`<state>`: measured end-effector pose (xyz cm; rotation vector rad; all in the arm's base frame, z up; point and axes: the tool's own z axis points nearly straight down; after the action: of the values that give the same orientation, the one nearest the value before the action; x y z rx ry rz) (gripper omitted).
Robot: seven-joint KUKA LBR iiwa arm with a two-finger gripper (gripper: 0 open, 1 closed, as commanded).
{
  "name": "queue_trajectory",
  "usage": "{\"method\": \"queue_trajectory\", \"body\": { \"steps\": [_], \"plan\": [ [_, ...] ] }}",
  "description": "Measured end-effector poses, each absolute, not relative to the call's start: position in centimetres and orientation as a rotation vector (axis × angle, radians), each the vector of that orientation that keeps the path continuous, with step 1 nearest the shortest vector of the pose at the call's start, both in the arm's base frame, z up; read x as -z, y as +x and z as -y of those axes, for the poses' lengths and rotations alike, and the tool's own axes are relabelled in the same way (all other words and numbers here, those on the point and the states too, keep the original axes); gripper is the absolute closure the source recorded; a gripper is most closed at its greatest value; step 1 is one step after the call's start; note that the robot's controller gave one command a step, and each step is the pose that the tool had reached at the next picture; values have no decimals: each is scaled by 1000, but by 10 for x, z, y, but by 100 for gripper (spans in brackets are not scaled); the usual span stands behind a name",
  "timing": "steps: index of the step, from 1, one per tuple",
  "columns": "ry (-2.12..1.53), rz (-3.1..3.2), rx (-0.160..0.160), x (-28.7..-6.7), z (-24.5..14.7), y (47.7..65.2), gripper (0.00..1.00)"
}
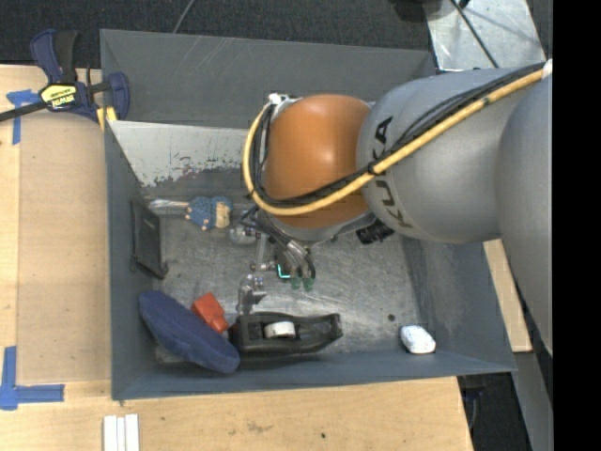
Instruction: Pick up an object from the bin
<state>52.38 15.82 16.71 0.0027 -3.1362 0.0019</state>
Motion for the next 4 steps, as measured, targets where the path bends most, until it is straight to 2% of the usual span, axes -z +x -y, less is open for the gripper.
{"method": "queue_trajectory", "body": {
  "steps": [1,2,3,4],
  "plan": [
    [-98,3159,7,-74,-178,494,0],
    [-97,3161,12,-75,-179,494,100],
    [-93,3146,2,-84,-183,494,100],
    [100,3150,-2,-74,-186,496,100]
  ]
}}
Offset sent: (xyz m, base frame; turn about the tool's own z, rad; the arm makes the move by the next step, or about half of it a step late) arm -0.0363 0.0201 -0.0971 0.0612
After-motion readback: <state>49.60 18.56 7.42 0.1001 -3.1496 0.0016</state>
